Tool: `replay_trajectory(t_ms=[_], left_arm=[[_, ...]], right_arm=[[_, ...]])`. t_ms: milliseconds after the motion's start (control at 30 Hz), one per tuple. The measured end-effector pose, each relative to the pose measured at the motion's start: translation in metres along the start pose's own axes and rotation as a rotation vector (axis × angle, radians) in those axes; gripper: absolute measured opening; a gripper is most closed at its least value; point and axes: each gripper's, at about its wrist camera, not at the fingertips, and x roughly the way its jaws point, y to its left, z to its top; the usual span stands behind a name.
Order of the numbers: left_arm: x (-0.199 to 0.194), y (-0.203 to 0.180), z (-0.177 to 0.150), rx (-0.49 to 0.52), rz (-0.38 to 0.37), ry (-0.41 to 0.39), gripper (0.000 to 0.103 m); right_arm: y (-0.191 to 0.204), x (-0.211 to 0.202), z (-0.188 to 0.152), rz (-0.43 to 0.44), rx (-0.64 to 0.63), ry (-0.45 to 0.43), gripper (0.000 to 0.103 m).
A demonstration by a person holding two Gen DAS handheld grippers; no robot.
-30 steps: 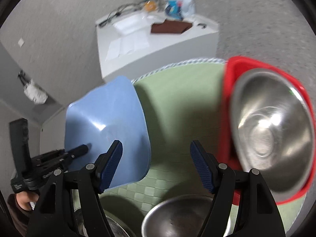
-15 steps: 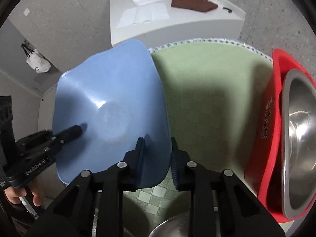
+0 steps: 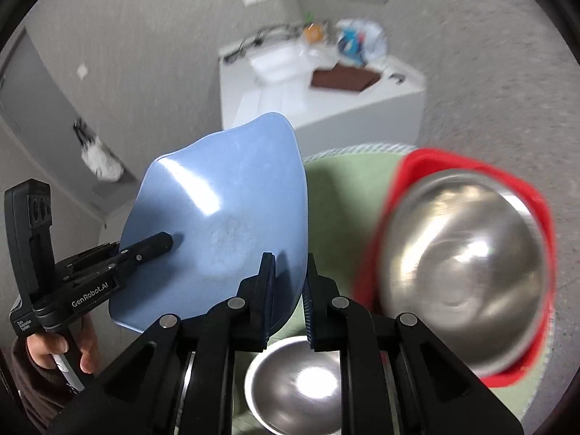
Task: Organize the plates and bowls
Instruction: 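Lower the blue plate into the red basin over the bowl and release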
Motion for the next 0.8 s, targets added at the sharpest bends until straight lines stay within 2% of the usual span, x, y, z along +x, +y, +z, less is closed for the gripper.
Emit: replay_trajectory(t_ms=[100, 200, 367, 567, 800], left_arm=[[0.009, -0.054, 0.014, 0.051, -0.062, 0.009, 0.012], [0.026, -0.104, 0.021, 0.126, -0.072, 0.025, 0.012], [0.069, -0.164, 0.020, 0.204, -0.082, 0.087, 0.012], [0.119, -0.201, 0.017, 0.237, -0.040, 0.167, 0.012], [0.165, -0.226, 0.017, 0.250, 0.013, 0.209, 0.014]], right_arm=[[-0.039, -0.040, -0.001, -0.026, 0.042, -0.063, 0.014], [-0.075, -0.062, -0.004, -0.054, 0.081, -0.092, 0.014], [-0.139, -0.080, -0.015, -0.097, 0.165, -0.105, 0.014], [-0.183, -0.066, -0.035, -0.107, 0.228, -0.065, 0.014], [-0.202, -0.044, -0.048, -0.109, 0.248, -0.029, 0.015]])
